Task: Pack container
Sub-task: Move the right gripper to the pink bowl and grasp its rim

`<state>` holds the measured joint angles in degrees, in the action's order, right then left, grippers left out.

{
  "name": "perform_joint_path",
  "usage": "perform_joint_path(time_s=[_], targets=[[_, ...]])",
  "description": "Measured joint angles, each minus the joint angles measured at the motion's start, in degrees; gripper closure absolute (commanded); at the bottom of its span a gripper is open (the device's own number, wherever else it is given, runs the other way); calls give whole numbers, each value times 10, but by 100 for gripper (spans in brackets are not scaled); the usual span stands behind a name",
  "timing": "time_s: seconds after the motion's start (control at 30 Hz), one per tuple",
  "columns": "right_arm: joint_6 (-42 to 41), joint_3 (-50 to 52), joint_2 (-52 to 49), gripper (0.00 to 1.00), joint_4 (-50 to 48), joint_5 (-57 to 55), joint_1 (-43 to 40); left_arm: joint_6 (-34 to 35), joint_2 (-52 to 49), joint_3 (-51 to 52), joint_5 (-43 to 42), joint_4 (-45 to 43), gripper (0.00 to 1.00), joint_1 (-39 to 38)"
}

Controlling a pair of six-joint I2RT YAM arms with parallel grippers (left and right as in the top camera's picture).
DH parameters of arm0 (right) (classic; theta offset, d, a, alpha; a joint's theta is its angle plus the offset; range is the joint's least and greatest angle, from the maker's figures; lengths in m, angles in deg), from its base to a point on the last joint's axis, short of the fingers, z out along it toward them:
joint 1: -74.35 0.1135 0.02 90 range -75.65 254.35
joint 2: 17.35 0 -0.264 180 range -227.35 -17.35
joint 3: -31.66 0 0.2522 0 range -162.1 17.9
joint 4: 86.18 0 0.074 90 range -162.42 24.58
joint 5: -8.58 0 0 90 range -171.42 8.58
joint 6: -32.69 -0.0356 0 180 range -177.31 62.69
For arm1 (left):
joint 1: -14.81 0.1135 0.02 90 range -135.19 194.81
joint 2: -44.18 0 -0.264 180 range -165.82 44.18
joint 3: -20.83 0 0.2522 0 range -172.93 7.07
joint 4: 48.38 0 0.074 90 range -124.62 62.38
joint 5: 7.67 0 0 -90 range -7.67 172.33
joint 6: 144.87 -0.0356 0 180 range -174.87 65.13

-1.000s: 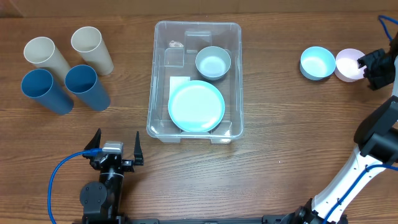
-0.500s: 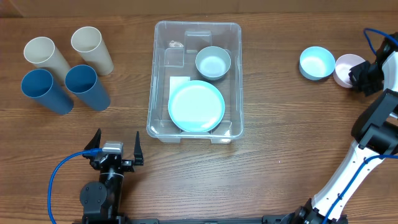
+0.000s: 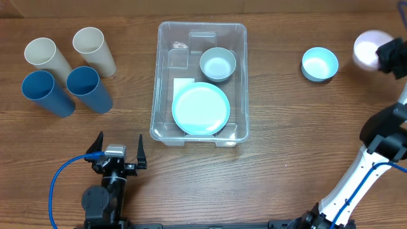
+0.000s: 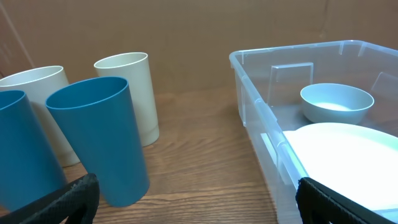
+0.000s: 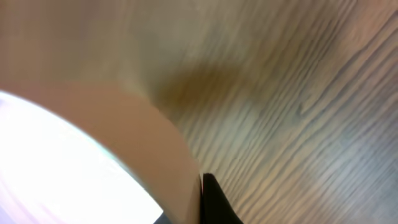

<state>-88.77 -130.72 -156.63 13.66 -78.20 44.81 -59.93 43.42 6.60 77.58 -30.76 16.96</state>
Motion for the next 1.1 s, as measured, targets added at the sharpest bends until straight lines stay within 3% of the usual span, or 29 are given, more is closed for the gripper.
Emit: perform_joint_path(time_s=[0.13,0.4,0.53,0.7,0.97,1.0,1.03,1.07,1.1], targets=[[30,-77,46,96,34,25,53,0,0,0,0,0,0,0],[69,-94,74,95,5,47,338,0,0,0,0,0,0,0],[74,-94,73,94,-8,-26,451,0,0,0,0,0,0,0],[75,-92,42,94,-19,-84,514,0,0,0,0,0,0,0],[75,-17,-23,94,-61,-103,513,0,0,0,0,0,0,0],[75,-10,-24,89,-65,-103,513,0,0,0,0,0,0,0],[75,-3,-24,73,-72,-103,513,0,0,0,0,0,0,0],[74,0,-24,52,-74,-103,513,0,0,0,0,0,0,0],[76,3,-24,46,-78,-105,513,0,0,0,0,0,0,0]])
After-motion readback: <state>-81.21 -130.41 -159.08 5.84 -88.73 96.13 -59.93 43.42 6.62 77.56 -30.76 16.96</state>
